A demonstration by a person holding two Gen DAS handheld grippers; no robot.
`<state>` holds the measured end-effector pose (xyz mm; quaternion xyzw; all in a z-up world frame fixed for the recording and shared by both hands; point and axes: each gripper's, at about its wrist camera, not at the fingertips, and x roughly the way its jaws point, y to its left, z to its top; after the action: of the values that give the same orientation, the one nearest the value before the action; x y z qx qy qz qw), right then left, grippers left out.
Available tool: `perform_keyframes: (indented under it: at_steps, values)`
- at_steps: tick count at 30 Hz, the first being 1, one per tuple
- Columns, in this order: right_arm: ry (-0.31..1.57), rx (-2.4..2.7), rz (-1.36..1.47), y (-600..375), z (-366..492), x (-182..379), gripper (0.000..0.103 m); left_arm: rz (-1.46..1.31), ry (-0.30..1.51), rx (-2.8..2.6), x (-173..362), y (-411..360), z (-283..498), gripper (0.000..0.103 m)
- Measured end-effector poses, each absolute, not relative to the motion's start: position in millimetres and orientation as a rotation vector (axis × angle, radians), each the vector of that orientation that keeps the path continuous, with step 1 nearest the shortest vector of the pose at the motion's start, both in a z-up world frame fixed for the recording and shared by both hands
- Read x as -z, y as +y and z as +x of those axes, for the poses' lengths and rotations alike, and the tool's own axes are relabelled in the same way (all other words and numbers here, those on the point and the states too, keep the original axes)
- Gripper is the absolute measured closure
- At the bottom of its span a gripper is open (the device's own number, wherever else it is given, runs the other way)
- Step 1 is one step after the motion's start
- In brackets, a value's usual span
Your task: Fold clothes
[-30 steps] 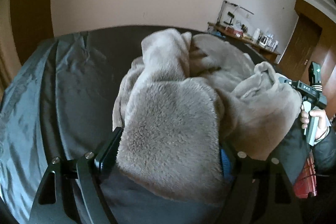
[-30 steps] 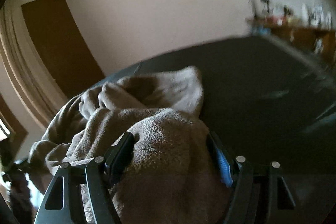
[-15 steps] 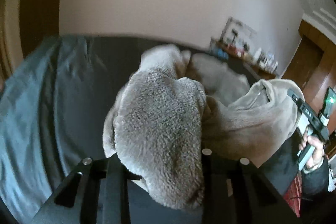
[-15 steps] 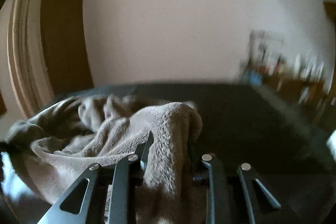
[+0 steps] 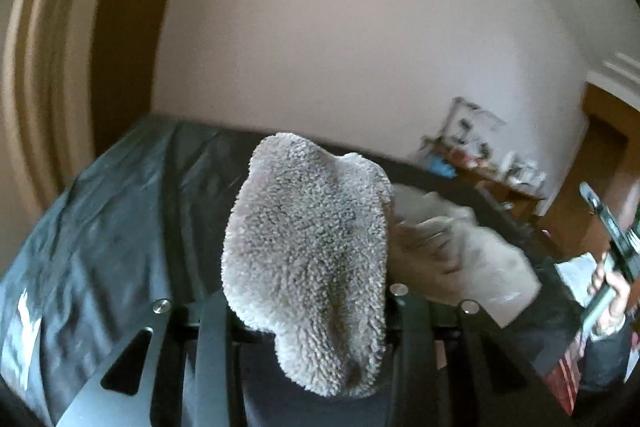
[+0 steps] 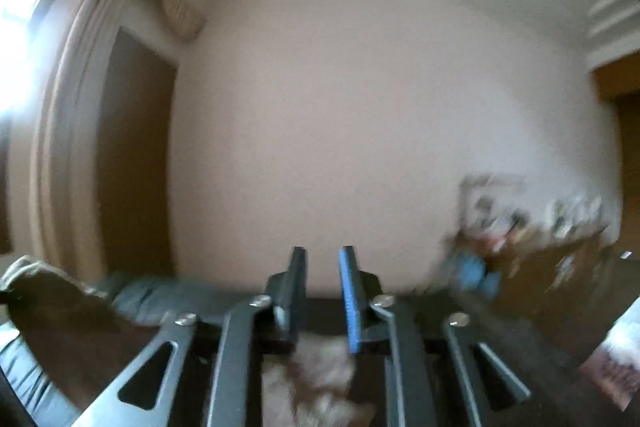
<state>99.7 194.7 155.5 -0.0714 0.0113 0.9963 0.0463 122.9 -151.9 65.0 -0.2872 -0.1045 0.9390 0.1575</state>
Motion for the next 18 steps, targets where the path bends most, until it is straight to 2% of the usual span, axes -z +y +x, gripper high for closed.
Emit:
perform_keyframes:
  at_steps: [1, 2, 10, 12, 15, 18]
  values:
    - [0.069, -3.070, -0.282, 195.2, 92.9, -142.7, 0.013, -0.836, -0.314, -2.696, -57.9, -157.8, 121.3, 0.066]
    - [0.111, -3.099, -0.336, 195.5, 86.7, -130.0, 0.006, -0.845, -0.327, -2.709, -51.6, -164.4, 120.9, 0.066]
    - [0.209, -3.107, -0.740, 209.4, 23.1, -65.5, 0.005, -0.949, -0.396, -2.737, -19.8, -196.1, 122.6, 0.056]
    - [0.268, -3.136, -0.819, 218.0, 4.8, -62.1, 0.005, -1.002, -0.394, -2.744, -14.0, -200.5, 124.0, 0.042]
    - [0.283, -3.195, -0.969, 214.2, -21.1, -58.0, 0.005, -1.056, -0.398, -2.785, -5.2, -208.8, 126.5, 0.028]
    - [0.222, -3.206, -1.168, 201.0, -40.0, -42.9, 0.005, -1.057, -0.414, -2.817, -3.1, -221.7, 135.2, 0.025]
